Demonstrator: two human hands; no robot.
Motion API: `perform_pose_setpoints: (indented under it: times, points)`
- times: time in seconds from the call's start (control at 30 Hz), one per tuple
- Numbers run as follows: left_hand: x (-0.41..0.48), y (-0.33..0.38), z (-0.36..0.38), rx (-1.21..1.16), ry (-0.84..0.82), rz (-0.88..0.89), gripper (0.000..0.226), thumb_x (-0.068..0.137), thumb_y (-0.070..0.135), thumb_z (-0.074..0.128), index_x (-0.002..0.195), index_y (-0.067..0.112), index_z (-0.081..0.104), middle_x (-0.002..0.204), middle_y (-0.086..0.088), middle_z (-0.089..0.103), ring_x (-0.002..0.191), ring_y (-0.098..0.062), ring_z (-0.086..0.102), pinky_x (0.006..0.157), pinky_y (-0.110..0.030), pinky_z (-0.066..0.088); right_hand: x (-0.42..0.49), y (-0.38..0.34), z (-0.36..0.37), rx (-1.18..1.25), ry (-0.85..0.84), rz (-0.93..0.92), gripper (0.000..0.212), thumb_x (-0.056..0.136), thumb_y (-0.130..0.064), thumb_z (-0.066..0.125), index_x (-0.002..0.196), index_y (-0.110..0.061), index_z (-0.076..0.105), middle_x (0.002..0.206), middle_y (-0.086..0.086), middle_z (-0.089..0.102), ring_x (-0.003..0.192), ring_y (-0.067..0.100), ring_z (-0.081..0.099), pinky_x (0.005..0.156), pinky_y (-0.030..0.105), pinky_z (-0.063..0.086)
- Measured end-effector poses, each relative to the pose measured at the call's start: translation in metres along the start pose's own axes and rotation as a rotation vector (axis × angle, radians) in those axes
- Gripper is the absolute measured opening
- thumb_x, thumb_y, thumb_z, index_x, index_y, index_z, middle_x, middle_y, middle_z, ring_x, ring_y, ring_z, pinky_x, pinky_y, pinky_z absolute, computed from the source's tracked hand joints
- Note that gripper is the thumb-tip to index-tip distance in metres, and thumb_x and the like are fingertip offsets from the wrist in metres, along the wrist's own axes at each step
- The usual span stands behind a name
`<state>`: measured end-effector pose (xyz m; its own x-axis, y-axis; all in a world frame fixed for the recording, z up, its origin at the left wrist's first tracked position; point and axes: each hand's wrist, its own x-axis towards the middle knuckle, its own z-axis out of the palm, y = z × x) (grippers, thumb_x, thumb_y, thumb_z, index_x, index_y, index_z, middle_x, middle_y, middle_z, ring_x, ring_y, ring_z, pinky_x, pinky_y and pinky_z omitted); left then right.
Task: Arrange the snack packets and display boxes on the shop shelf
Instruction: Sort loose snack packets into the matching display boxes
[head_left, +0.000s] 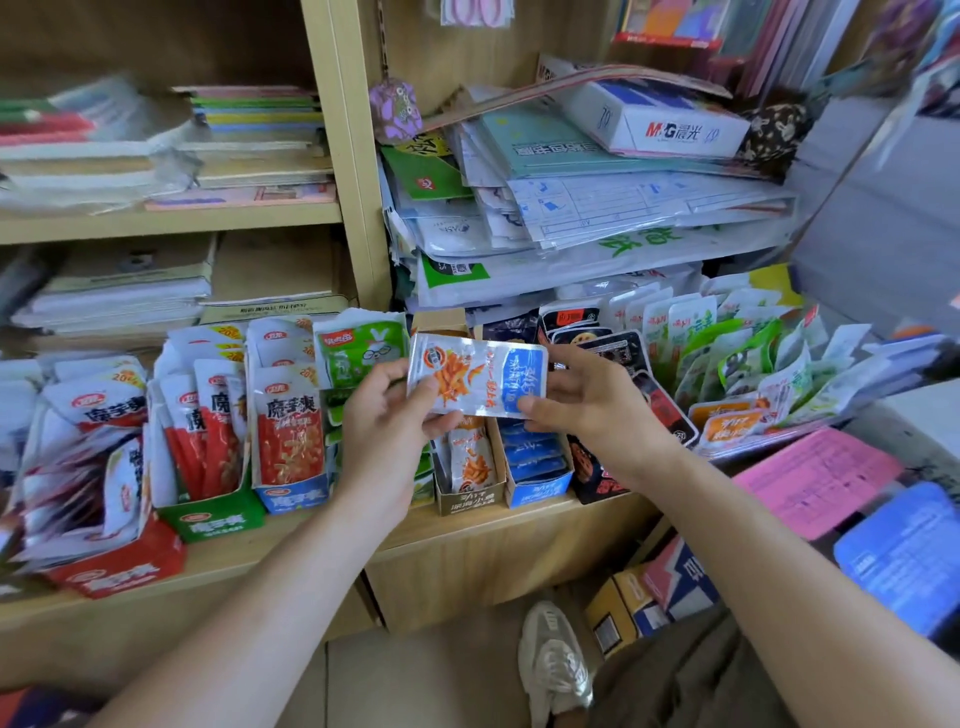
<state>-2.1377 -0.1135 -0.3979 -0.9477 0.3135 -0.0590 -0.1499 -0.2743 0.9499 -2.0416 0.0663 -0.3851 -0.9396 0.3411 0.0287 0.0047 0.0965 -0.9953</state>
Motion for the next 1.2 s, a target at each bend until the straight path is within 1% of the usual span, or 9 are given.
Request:
perform_pose_setpoints:
  times: [0.13, 0.33, 0.43, 0.53, 0.73, 0.87, 0.97, 1.07, 1.2]
  points:
    - [-0.001, -0.002, 0.002, 0.041, -0.079, -0.001, 0.02, 0.096, 0.005, 0.063, 0.116, 0.008, 0.06, 0.102, -0.006, 0.076, 0.086, -0.018, 0.075, 0.068, -0.026, 0.059, 0.005, 0.001, 0.002, 0.002, 0.084, -0.072, 0.039, 0.086, -0.001, 0.073, 0.121, -0.008, 0.06, 0.104, 0.008, 0.076, 0.096, 0.024, 0.073, 0.074, 0.034, 0.06]
    - [0.007, -0.003, -0.023, 0.85, -0.103, 0.481, 0.035, 0.089, 0.025, 0.074, 0.122, 0.025, 0.064, 0.105, 0.018, 0.07, 0.099, 0.003, 0.064, 0.083, -0.023, 0.054, 0.011, -0.007, -0.016, -0.084, 0.244, -0.155, 0.035, 0.085, 0.0, 0.075, 0.117, -0.006, 0.064, 0.096, 0.004, 0.078, 0.086, 0.018, 0.074, 0.065, 0.028, 0.06]
    - [0.007, -0.003, -0.033, 1.098, -0.202, 0.47, 0.035, 0.088, 0.039, 0.073, 0.121, 0.032, 0.065, 0.117, 0.024, 0.063, 0.111, 0.002, 0.055, 0.089, -0.024, 0.044, 0.015, -0.009, -0.025, -0.192, 0.298, -0.183, 0.029, 0.084, -0.002, 0.077, 0.111, -0.008, 0.068, 0.094, -0.001, 0.078, 0.086, 0.014, 0.074, 0.074, 0.034, 0.062]
    - [0.001, -0.007, -0.039, 1.295, -0.269, 0.555, 0.033, 0.087, 0.044, 0.072, 0.117, 0.031, 0.07, 0.122, 0.019, 0.062, 0.116, -0.003, 0.047, 0.089, -0.023, 0.035, 0.017, -0.014, -0.028, -0.306, 0.394, -0.289, 0.027, 0.085, -0.003, 0.075, 0.096, -0.027, 0.071, 0.09, -0.014, 0.075, 0.083, 0.007, 0.073, 0.071, 0.03, 0.061]
    - [0.001, -0.016, -0.053, 1.434, -0.307, 0.652, 0.039, 0.084, 0.052, 0.068, 0.113, 0.027, 0.075, 0.115, 0.014, 0.07, 0.112, -0.013, 0.054, 0.093, -0.033, 0.045, 0.034, -0.019, -0.026, -0.474, 0.483, -0.421, 0.026, 0.09, -0.002, 0.068, 0.103, -0.025, 0.073, 0.082, -0.016, 0.069, 0.071, 0.013, 0.067, 0.066, 0.036, 0.058]
    - [0.002, -0.016, -0.062, 1.407, -0.374, 0.62, 0.045, 0.086, 0.061, 0.058, 0.117, 0.031, 0.073, 0.12, 0.017, 0.067, 0.113, -0.01, 0.053, 0.093, -0.03, 0.043, 0.052, -0.011, -0.024, -0.707, 0.404, -0.446, 0.024, 0.092, -0.004, 0.064, 0.111, -0.013, 0.075, 0.083, 0.003, 0.074, 0.061, 0.012, 0.059, 0.061, 0.027, 0.051]
    - [0.002, -0.017, -0.068, 1.396, -0.428, 0.602, 0.052, 0.087, 0.064, 0.051, 0.123, 0.031, 0.07, 0.125, 0.017, 0.065, 0.118, -0.008, 0.051, 0.097, -0.027, 0.039, 0.059, -0.005, -0.014, -0.987, 0.147, -0.418, 0.024, 0.093, -0.001, 0.063, 0.109, -0.012, 0.077, 0.096, 0.007, 0.077, 0.062, -0.003, 0.054, 0.07, 0.021, 0.046]
    - [0.001, -0.016, -0.073, 1.36, -0.46, 0.601, 0.049, 0.09, 0.058, 0.051, 0.127, 0.031, 0.067, 0.128, 0.016, 0.064, 0.121, -0.005, 0.052, 0.099, -0.02, 0.033, 0.063, -0.001, -0.005, -1.135, -0.075, -0.267, 0.027, 0.095, -0.007, 0.061, 0.117, -0.014, 0.074, 0.108, 0.011, 0.074, 0.092, 0.023, 0.067, 0.081, 0.027, 0.048]
    - [-0.003, -0.013, -0.081, 1.311, -0.499, 0.617, 0.036, 0.095, 0.043, 0.062, 0.128, 0.03, 0.067, 0.131, 0.016, 0.063, 0.124, -0.002, 0.053, 0.103, -0.014, 0.025, 0.065, 0.001, 0.0, -1.318, -0.203, -0.153, 0.04, 0.091, -0.024, 0.067, 0.131, -0.019, 0.063, 0.123, 0.012, 0.062, 0.117, 0.03, 0.049, 0.098, 0.041, 0.044]
